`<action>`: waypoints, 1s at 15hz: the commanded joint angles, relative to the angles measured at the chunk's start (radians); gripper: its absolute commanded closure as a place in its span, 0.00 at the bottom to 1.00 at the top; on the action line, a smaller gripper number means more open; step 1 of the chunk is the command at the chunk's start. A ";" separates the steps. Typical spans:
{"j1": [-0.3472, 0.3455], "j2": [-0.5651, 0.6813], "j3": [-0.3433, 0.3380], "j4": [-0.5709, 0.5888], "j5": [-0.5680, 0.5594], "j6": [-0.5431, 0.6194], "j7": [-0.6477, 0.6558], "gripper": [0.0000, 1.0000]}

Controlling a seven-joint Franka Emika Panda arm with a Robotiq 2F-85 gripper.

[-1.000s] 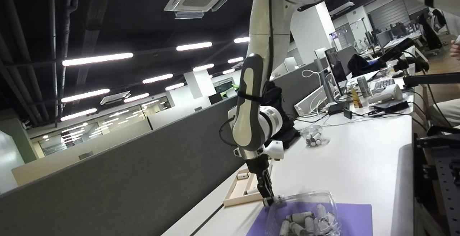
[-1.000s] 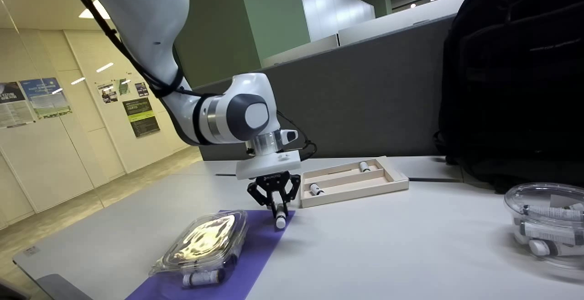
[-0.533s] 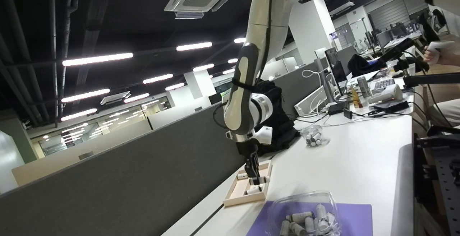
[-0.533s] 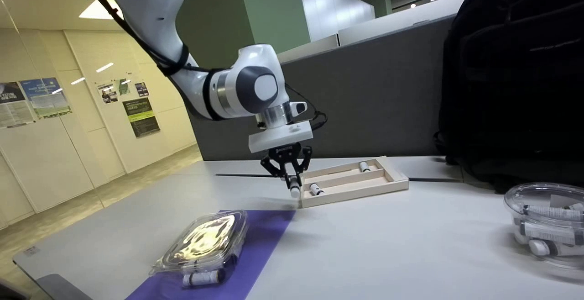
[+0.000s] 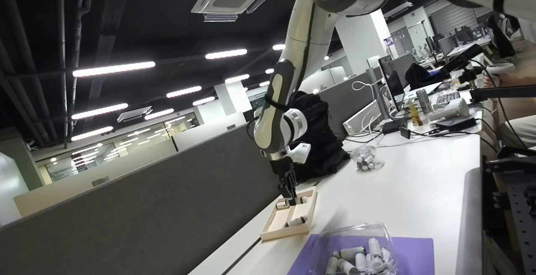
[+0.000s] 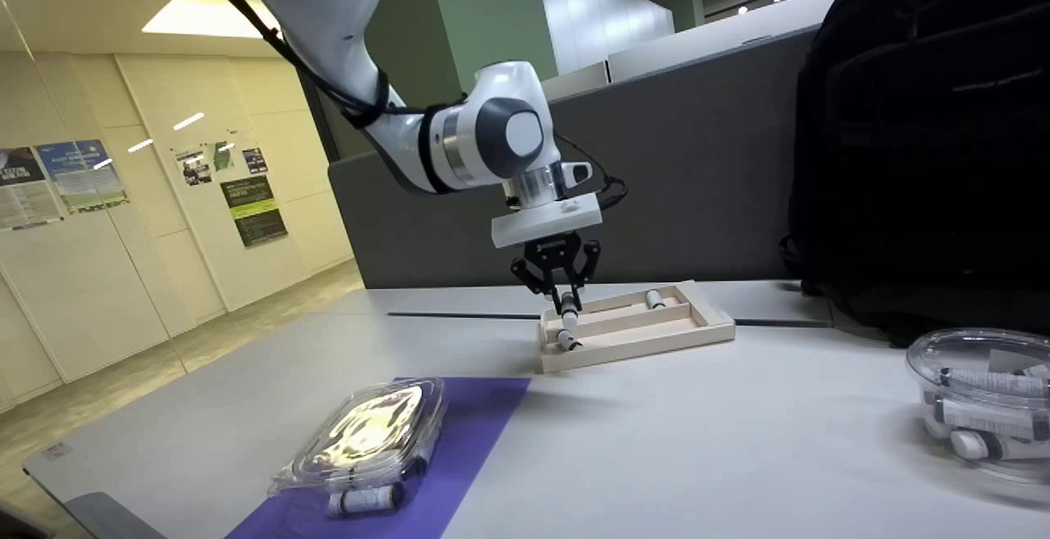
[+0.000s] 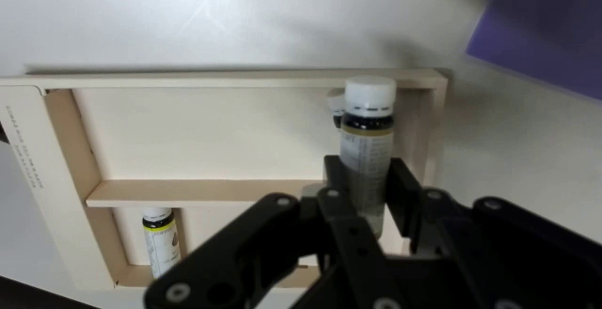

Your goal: Put the thing on the blue mat on the tray

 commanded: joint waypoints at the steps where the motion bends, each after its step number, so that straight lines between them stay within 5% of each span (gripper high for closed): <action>1: 0.009 0.105 -0.018 0.144 0.002 -0.062 0.060 0.93; 9: -0.002 0.218 -0.013 0.287 0.025 -0.119 0.089 0.93; 11: -0.006 0.216 -0.007 0.294 0.037 -0.121 0.084 0.47; 15: -0.011 0.173 0.007 0.252 0.047 -0.091 0.065 0.20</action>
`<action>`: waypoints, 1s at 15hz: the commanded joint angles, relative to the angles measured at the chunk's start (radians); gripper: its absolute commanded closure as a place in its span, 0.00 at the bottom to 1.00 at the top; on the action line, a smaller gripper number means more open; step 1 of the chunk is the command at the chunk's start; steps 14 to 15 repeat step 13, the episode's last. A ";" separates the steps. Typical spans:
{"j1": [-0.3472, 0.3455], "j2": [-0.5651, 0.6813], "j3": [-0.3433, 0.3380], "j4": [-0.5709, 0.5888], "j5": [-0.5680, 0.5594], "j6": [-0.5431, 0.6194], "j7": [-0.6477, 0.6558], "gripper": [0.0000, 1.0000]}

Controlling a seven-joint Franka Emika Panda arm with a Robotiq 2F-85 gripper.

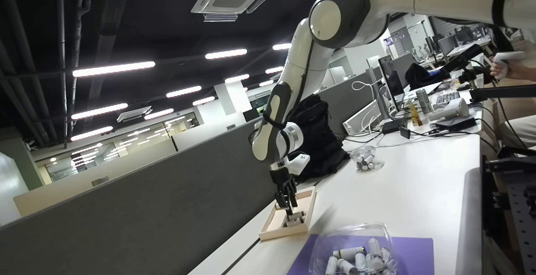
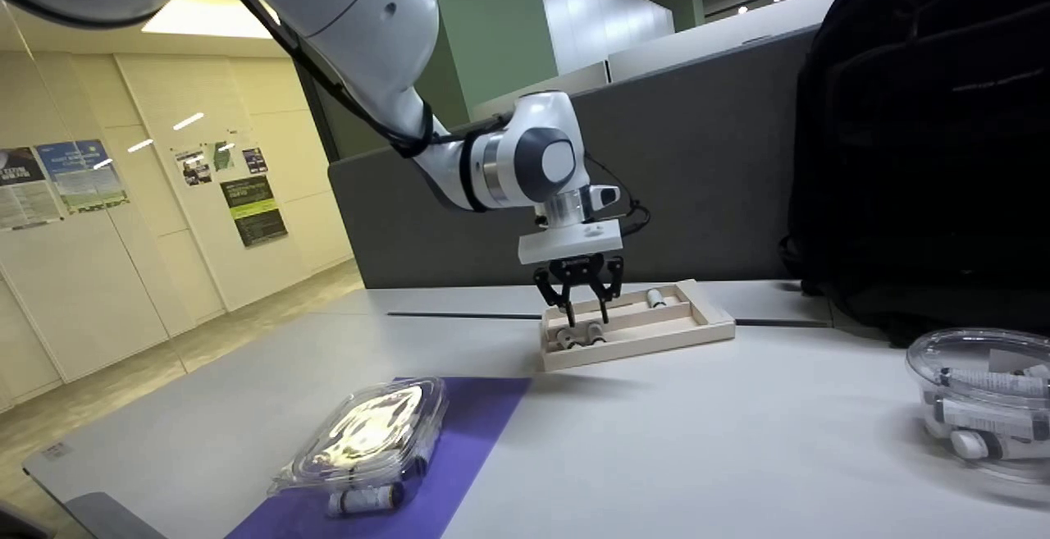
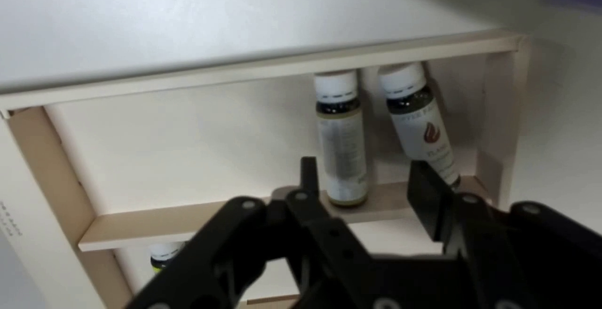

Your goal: Put the thing on the blue mat on the tray

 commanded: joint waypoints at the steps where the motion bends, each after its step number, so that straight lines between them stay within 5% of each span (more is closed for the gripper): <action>1: -0.012 -0.042 0.022 -0.020 0.011 0.004 0.003 0.14; 4: -0.013 -0.119 0.040 -0.088 0.012 -0.004 -0.021 0.00; 15: 0.044 -0.398 -0.005 -0.345 -0.042 -0.066 0.026 0.00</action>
